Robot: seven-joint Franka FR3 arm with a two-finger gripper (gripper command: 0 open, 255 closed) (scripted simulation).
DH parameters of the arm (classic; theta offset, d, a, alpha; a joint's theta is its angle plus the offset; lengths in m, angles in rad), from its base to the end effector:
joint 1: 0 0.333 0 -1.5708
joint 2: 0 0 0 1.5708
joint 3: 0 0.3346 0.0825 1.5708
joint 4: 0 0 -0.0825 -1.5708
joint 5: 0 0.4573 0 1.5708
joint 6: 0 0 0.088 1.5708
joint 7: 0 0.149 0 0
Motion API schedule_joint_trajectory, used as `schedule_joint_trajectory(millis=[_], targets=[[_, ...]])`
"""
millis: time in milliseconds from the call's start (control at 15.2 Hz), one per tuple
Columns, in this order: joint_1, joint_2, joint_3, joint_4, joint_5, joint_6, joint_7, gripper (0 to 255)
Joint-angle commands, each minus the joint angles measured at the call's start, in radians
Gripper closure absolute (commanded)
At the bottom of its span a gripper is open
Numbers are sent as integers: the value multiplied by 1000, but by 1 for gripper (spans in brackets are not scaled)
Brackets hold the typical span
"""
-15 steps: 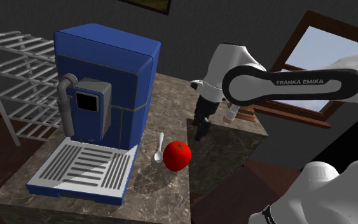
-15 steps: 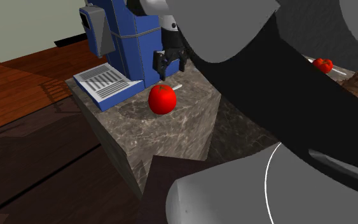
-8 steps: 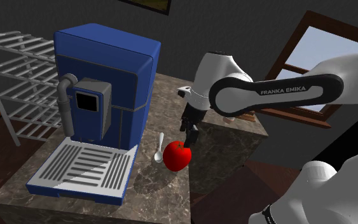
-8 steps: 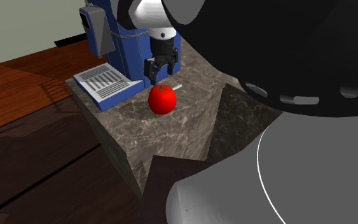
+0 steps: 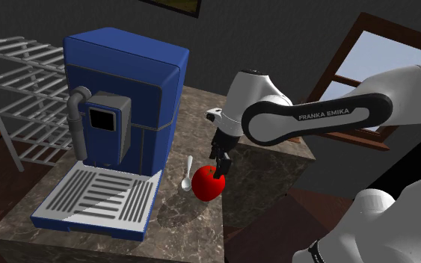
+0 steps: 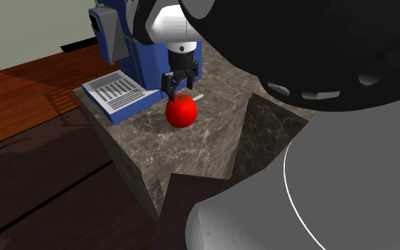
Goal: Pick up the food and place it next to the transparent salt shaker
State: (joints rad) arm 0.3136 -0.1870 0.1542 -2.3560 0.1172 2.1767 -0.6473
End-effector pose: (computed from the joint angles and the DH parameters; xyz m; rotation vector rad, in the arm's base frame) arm 0.4722 0.2466 0.3384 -2.6634 -1.5357 -0.0194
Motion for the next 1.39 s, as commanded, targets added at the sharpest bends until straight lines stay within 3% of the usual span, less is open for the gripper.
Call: schedule_joint_trajectory(millis=[0,132,198,792,1320], targets=[[0,0,0,0,0,1,0,0],[0,0,0,0,0,0,0,0],[0,0,0,0,0,0,0,255],[0,0,0,0,0,1,0,255],[-1,-44,-5,68,-1,-112,5,255]])
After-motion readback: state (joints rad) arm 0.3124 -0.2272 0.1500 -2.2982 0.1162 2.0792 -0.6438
